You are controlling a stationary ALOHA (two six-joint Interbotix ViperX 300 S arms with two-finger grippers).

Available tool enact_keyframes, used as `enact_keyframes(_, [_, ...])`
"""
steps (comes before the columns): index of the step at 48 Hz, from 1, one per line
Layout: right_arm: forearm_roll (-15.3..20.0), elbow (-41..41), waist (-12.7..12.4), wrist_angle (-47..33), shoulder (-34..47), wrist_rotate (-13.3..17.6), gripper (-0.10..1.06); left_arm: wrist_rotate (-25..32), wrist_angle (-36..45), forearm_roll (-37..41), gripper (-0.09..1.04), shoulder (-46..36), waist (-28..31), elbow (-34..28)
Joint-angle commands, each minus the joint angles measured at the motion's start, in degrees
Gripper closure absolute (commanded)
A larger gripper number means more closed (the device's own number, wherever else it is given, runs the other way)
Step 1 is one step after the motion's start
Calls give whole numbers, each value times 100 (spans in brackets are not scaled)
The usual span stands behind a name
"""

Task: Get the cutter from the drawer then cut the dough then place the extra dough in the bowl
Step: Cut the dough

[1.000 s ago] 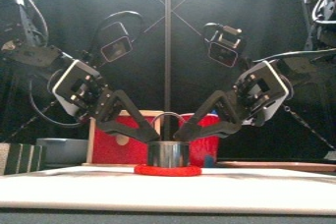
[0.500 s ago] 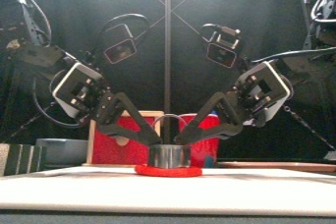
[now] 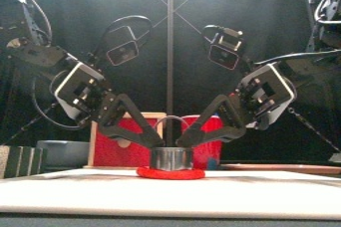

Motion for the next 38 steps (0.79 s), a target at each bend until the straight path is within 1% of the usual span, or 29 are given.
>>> enact_keyframes(1, [18,0,-123,105,185,35,50,-26,387,-18,37,308,-79,114])
enact_keyframes(8, [18,18,-185,149,255,35,50,-26,527,-18,37,396,-44,79])
enact_keyframes(24, [18,-9,-264,369,308,26,51,-44,545,-26,37,483,-35,97])
enact_keyframes(38, [-35,-9,-281,378,316,18,51,-44,606,-18,37,519,-35,97])
